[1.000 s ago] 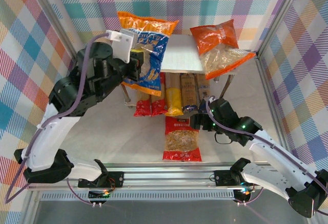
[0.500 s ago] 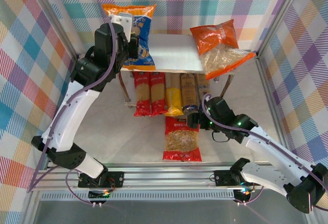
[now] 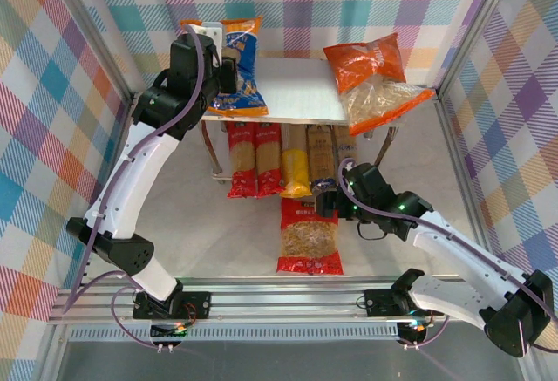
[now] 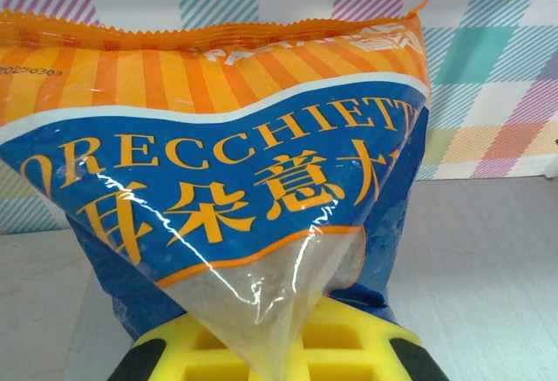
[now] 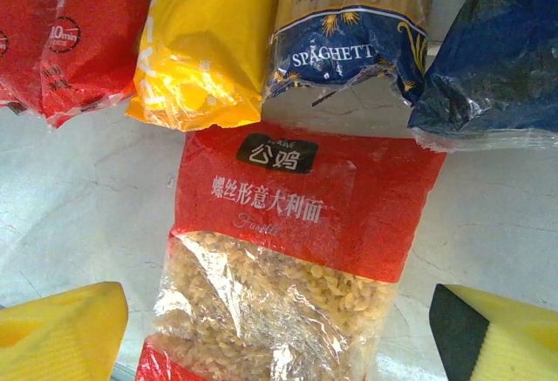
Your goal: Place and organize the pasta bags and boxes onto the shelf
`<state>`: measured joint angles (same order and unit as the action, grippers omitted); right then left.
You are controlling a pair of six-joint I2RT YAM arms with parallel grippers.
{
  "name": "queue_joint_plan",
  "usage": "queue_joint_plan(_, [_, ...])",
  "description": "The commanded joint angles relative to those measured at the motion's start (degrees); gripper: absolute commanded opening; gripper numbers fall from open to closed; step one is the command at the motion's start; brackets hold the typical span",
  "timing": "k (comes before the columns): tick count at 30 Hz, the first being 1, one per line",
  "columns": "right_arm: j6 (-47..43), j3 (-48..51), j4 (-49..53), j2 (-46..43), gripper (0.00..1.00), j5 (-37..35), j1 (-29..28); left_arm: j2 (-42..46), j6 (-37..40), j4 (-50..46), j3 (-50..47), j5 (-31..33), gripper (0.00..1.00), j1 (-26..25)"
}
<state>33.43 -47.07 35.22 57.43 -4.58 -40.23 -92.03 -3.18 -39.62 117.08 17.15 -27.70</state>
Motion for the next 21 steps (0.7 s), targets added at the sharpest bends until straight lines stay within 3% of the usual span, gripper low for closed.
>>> queue_joint_plan(1, [-0.9,-1.5,-1.9,0.2,0.90,1.2,-0.6,1.4,-1.5,5.6,0.3,-2.0,0.00,0.6])
queue_joint_plan(6, [-0.6,-1.4,-2.1,0.1,0.90,1.1,-0.9,0.9,-2.4,2.0,-2.5,-4.1,0.00,0.7])
queue_joint_plan(11, [-0.5,-1.4,-1.8,0.0,0.90,1.0,-1.0,3.1,-3.8,4.3,-10.6,-3.7,0.00,0.8])
queue_joint_plan(17, [-0.2,-1.3,-1.4,-0.2,0.90,1.0,-1.3,2.5,-3.6,4.7,-12.6,-4.7,0.48,1.2])
queue_joint_plan(21, [-0.2,-1.2,-0.8,-0.4,0.90,0.6,-1.6,3.8,-2.6,7.6,-14.0,-4.4,0.61,1.3])
